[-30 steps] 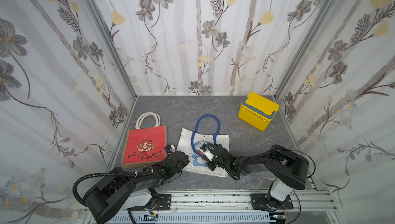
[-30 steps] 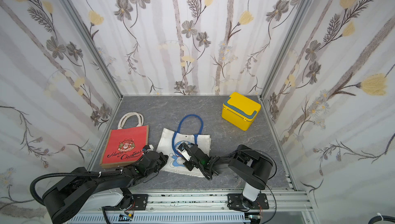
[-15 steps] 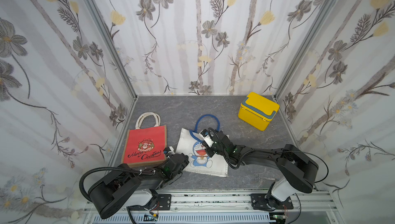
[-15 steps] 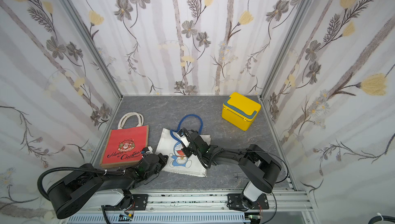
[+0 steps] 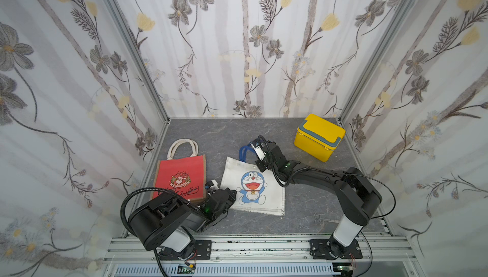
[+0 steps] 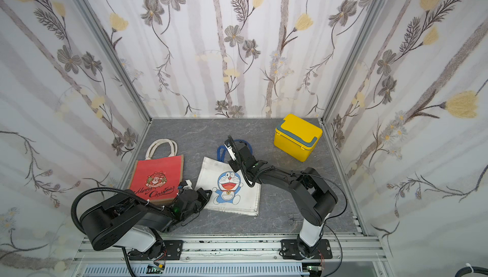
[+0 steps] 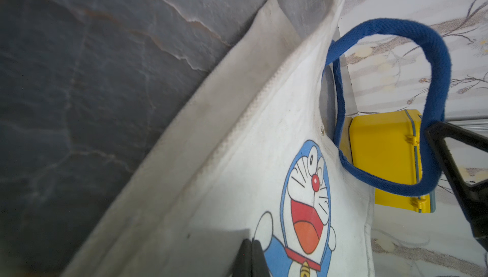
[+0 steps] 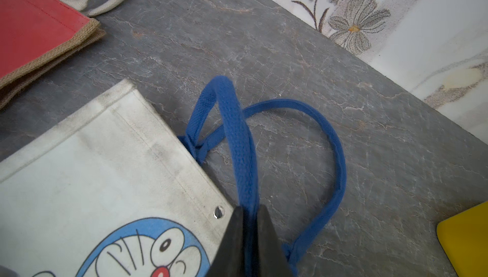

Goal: Put away the canvas bag
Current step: Adjust the canvas bag at the center of the board.

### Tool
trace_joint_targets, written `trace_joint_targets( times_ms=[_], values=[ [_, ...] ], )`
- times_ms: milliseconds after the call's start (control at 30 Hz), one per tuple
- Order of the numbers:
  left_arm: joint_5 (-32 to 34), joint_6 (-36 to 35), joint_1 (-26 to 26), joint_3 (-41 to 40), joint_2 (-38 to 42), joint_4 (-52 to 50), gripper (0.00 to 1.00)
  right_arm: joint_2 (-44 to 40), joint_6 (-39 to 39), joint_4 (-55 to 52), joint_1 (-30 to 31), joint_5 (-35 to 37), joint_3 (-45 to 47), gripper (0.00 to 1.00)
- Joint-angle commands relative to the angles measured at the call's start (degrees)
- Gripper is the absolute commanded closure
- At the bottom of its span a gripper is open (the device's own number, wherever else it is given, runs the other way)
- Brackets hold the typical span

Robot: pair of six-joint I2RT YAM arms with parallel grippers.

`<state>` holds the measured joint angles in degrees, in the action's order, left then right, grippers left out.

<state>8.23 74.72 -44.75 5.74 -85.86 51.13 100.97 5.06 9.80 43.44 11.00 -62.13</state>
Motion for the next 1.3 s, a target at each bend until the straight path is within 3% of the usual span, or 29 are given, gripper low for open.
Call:
trace_joint_targets(
  times_ms=[0, 267, 433, 633, 767, 833, 933, 1067, 1200, 1267],
  values=[
    [-4.7, 4.7, -0.2, -0.2, -0.8, -11.8, 1.00, 2.3, 0.0, -2.6, -1.4, 2.2, -3.6, 0.88],
    [-3.2, 5.0, -0.3, 1.1, 1.3, -15.9, 1.00, 9.3, -2.9, -6.8, -4.2, 3.6, -12.6, 0.89],
    [-3.6, 5.1, -0.2, 1.0, 3.1, -16.7, 1.00, 14.9, -2.7, -11.4, -4.8, 8.1, -19.9, 0.89],
    [-5.6, 4.9, -0.2, 1.6, 5.8, -18.2, 1.00, 21.5, -2.2, -16.7, -4.9, 12.3, -28.0, 0.82],
    [-5.1, 3.3, -0.2, 2.4, 7.5, -20.3, 1.00, 23.7, -2.9, -18.1, -4.9, 12.7, -31.2, 0.72],
    [-7.1, 1.9, -0.2, 3.9, 7.4, -20.6, 0.92, 23.6, -3.3, -17.7, -4.8, 11.9, -31.5, 0.65],
    [-8.8, 2.5, -0.2, 4.5, 7.7, -19.4, 0.79, 23.2, -2.8, -17.1, -4.9, 12.0, -32.6, 0.42],
    [-8.5, 3.6, -0.2, 4.9, 9.9, -18.0, 0.56, 21.7, -2.8, -17.0, -5.1, 12.4, -35.0, 0.18],
    [-7.3, -0.1, -0.3, 8.2, 14.8, -24.5, 0.39, 18.6, -5.6, -17.4, -5.2, 11.7, -35.1, 0.01],
    [-4.9, -3.4, -0.2, 10.1, 18.7, -29.6, 0.21, 15.6, -8.1, -18.0, -5.1, 10.5, -33.1, 0.00]
  ],
)
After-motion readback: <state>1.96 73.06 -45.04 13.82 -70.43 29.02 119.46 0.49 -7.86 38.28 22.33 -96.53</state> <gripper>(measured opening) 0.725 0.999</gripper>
